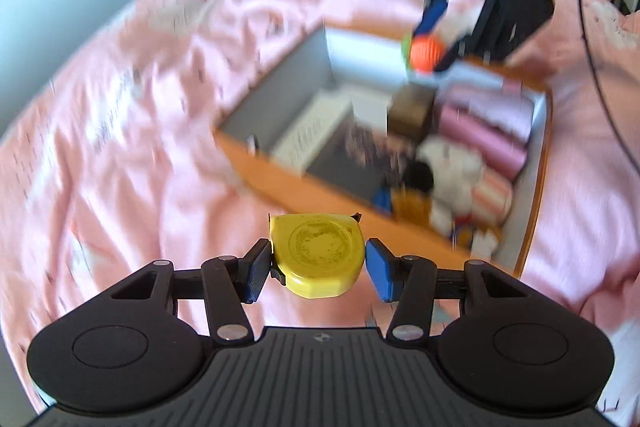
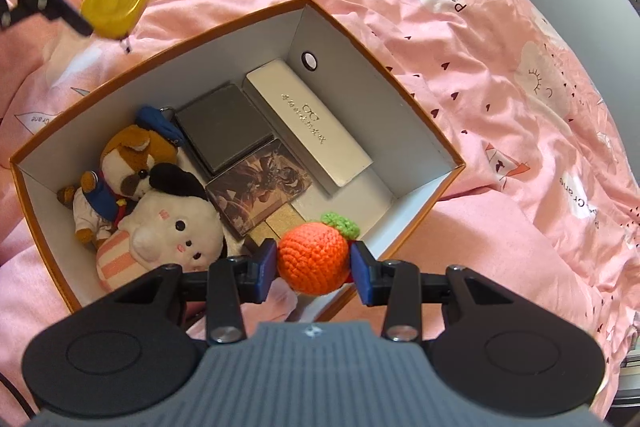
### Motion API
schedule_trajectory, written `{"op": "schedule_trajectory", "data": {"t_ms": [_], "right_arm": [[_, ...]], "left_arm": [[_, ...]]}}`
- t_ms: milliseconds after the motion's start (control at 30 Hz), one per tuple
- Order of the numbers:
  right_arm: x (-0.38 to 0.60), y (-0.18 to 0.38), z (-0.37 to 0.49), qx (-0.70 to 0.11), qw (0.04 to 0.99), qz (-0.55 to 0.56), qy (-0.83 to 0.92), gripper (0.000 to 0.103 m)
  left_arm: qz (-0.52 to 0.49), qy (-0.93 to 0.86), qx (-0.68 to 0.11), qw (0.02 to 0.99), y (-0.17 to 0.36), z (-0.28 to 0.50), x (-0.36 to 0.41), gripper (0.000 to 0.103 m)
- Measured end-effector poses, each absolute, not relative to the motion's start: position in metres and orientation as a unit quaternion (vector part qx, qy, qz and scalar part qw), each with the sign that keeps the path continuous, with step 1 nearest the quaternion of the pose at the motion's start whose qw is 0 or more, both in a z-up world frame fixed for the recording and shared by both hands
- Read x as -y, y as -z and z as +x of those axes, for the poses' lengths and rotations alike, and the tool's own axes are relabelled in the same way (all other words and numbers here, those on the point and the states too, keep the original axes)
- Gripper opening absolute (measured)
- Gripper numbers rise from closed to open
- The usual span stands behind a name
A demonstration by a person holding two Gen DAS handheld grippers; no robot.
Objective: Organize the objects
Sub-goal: 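Lower the orange and tape measure into the box and open both tools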
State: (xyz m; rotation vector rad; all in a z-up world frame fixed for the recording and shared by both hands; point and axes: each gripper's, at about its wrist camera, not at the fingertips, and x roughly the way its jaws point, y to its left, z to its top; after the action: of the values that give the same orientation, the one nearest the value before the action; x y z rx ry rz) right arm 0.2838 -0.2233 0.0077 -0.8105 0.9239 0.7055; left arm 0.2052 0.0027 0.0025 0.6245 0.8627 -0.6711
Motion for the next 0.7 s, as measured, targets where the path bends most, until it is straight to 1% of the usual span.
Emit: {"op": "schedule_trajectory", "data": {"t_ms": [100, 233, 333, 533, 700], "right_arm": [[0.225, -0.014, 0.285, -0.408, 0.766, -0.381, -0.32, 0.042], [0.229, -0.022, 0.296, -0.388, 0.777, -0.387, -0.31, 0.042], [0.231, -0.023, 0.304, -0.382, 0.782, -0.383, -0.311, 0.042], [0.231, -0.012, 0.314, -0.367, 0.782, -0.385, -0.324, 0.042], [0.235, -0.012, 0.322, -0.357, 0.787, -0.376, -0.334, 0.042]], "left_arm": [[0.316, 0.335, -0.365, 0.809, -0.018, 0.217, 0.024, 0.059], [0.358, 0.365, -0.334, 0.792, -0.007, 0.237, 0.068, 0.059], [0.365, 0.385, -0.329, 0.781, 0.009, 0.259, 0.095, 0.059], [0.328, 0.427, -0.36, 0.762, 0.046, 0.305, 0.137, 0.059], [0.296, 0.456, -0.399, 0.738, 0.068, 0.335, 0.146, 0.059]]}}
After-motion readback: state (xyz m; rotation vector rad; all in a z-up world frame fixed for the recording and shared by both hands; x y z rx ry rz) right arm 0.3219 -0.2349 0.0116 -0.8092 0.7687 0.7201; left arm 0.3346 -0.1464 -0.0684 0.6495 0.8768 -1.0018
